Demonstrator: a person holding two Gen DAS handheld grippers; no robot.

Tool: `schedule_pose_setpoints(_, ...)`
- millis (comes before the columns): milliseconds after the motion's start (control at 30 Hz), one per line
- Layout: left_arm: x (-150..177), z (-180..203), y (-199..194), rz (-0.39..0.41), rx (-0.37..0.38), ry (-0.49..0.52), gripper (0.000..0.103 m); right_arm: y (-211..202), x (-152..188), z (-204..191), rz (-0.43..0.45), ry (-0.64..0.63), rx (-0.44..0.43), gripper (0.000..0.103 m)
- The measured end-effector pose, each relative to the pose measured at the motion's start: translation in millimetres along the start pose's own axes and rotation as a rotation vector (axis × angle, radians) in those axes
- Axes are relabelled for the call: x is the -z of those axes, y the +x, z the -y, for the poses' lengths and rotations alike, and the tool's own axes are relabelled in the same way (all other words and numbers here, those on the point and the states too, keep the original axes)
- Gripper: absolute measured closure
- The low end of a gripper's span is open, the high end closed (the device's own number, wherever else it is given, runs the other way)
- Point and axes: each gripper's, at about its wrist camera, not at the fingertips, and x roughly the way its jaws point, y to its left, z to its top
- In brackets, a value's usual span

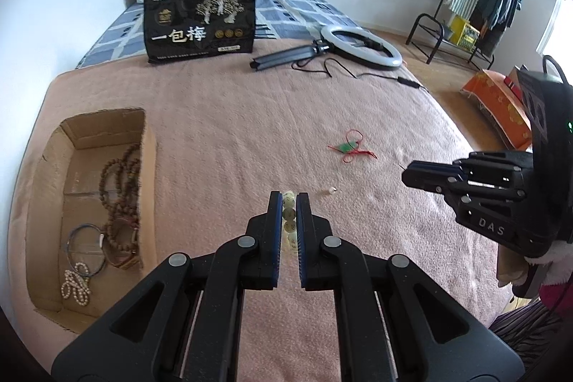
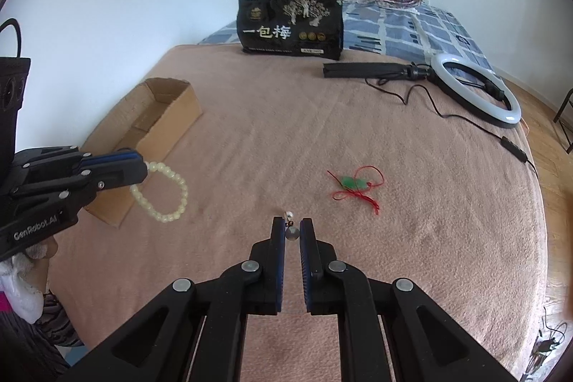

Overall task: Organize jewelry
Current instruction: 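Carry the bracelet and pearl stud over the cardboard box with both tools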

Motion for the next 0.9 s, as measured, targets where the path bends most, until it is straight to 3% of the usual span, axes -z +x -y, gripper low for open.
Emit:
schedule_pose_setpoints(433, -2.3, -64.1, -41.3, 0.084, -0.066, -0.103, 0.098, -9.6, -13.8, -68.3, 0.044, -0.087, -0.082, 0.097)
schedule_pose_setpoints(900, 7.6, -134.4, -65.0, 0.126, -0.141, -0.207, 0.098, 9.9, -28.9, -143.2, 0.049, -0.148, -0.192, 0.097)
